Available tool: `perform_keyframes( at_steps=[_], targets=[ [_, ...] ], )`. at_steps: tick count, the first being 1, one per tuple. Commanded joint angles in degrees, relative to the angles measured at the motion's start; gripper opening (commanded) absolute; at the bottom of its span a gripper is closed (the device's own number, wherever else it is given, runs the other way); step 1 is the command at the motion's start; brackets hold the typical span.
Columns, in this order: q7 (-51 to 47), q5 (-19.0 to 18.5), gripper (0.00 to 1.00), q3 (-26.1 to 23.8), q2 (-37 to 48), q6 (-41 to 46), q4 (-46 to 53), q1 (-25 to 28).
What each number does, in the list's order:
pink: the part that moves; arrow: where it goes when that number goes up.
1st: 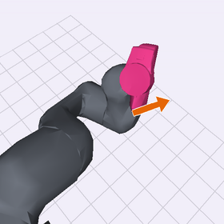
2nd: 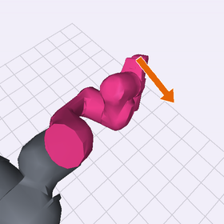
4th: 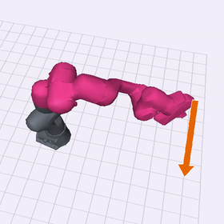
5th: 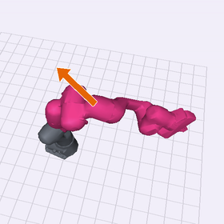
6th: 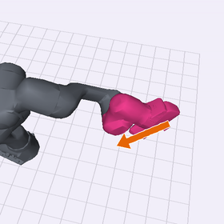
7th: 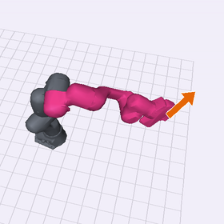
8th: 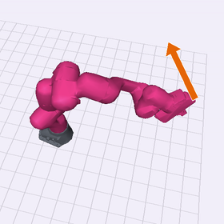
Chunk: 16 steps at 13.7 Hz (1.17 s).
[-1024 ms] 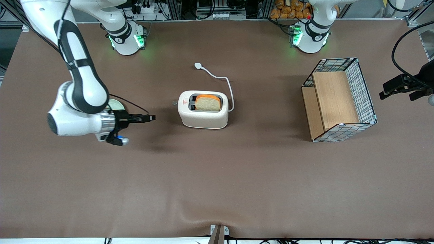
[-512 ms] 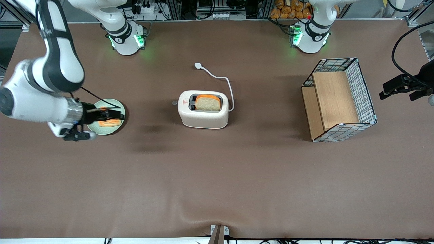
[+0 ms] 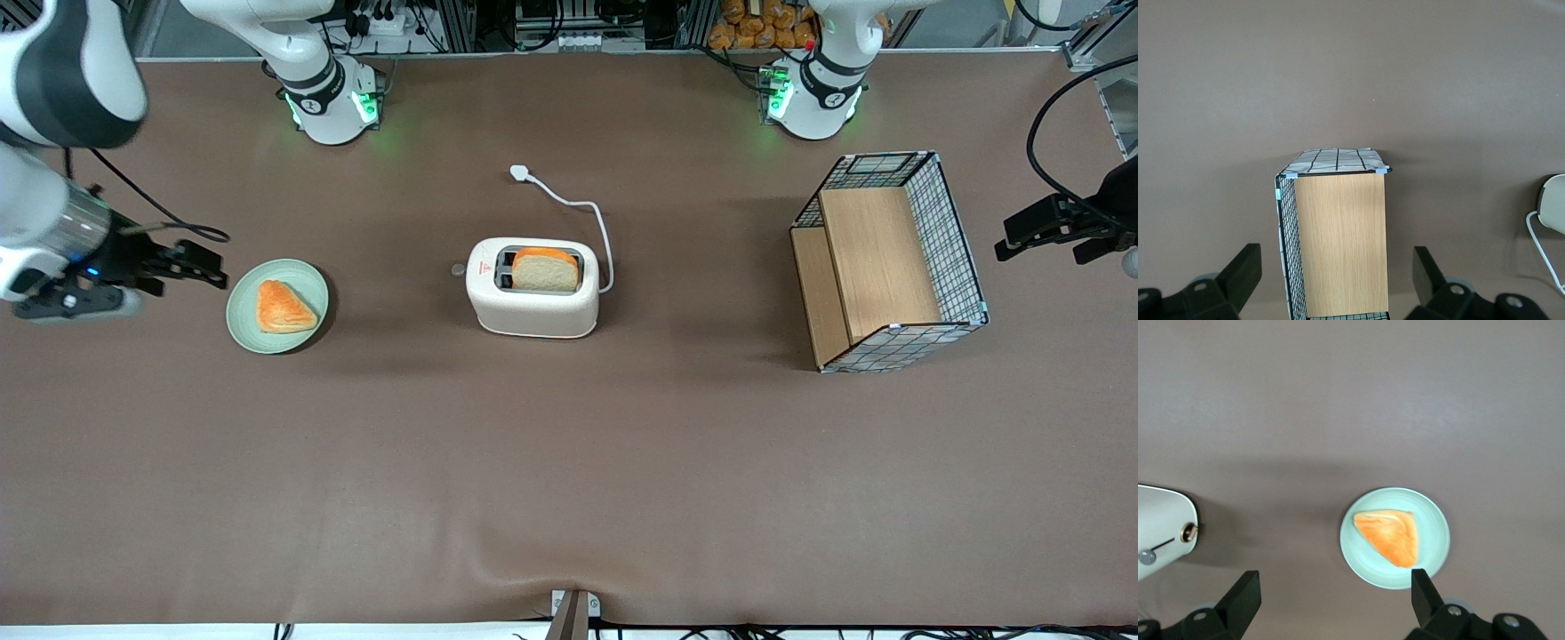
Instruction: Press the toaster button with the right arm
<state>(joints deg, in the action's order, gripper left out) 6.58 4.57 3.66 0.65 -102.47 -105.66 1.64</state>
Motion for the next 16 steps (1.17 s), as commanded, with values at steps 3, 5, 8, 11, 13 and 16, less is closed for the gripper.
perform_keyframes(
  at_steps=[3,5,8,11,13,16],
  targets=[
    [0.98,-4.56,1.00,-1.11,1.82,7.09,6.06,-2.17],
    [0.27,-4.57,1.00,-1.11,1.46,9.82,9.49,-2.08],
    [-2.70,-4.57,1.00,-1.20,1.29,12.91,12.67,-1.91],
    [-6.66,-3.78,1.00,-1.38,1.81,15.54,12.76,-1.82],
    [-7.29,-3.69,1.00,-1.55,2.34,16.25,12.76,-1.73],
    [-7.20,-3.60,1.00,-1.11,2.34,17.21,12.94,-2.17]
  ],
)
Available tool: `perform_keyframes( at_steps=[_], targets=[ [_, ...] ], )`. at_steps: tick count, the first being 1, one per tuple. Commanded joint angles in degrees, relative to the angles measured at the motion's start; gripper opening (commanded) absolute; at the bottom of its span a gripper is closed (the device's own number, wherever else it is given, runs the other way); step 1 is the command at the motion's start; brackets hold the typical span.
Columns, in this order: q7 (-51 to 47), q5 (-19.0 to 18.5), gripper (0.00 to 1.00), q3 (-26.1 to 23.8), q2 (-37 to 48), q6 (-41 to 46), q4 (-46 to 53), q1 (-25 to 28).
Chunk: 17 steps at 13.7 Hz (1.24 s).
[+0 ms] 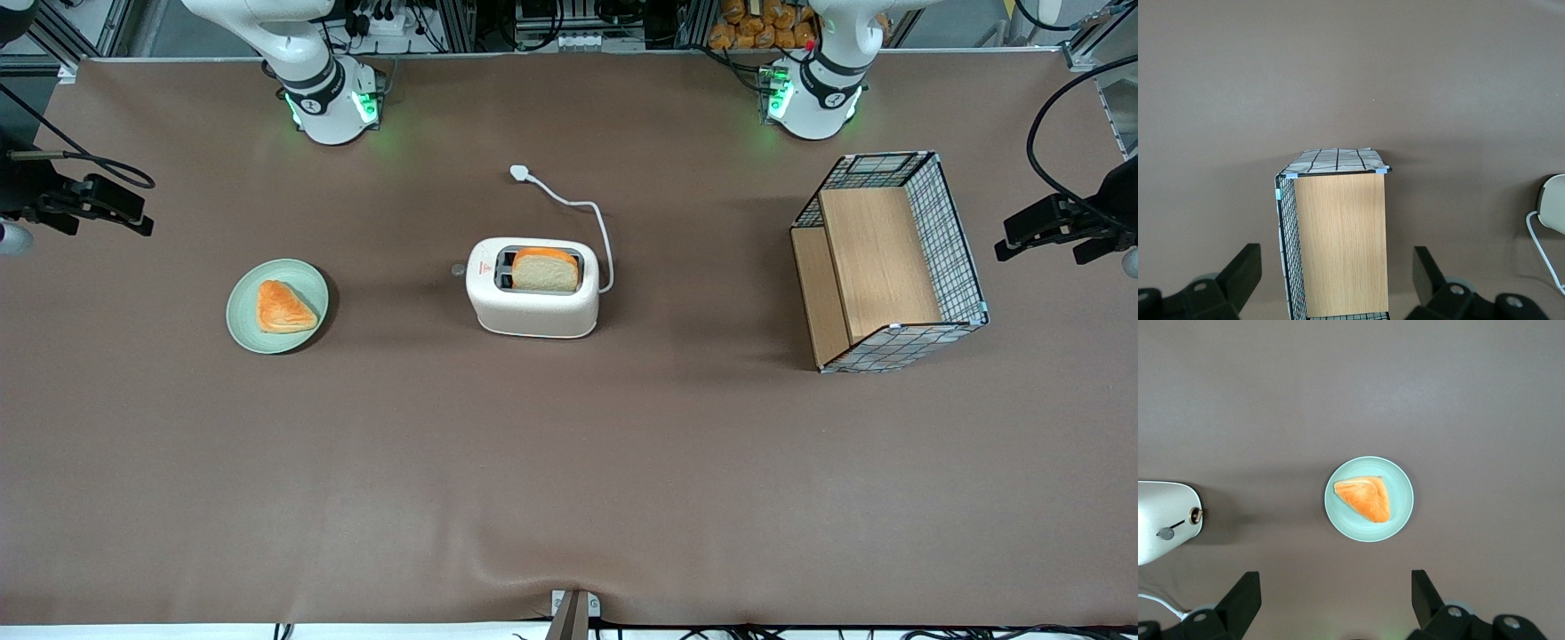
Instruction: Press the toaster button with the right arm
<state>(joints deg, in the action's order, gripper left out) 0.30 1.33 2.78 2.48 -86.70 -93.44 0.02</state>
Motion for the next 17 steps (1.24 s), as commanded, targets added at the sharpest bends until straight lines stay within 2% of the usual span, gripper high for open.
perform_keyframes(
  at_steps=[1,17],
  targets=[
    [-1.00,-0.45,1.00,-0.23,0.16,1.45,1.84,-0.55],
    [-0.12,-0.45,1.00,-0.14,0.07,1.36,2.91,-0.64]
  ],
)
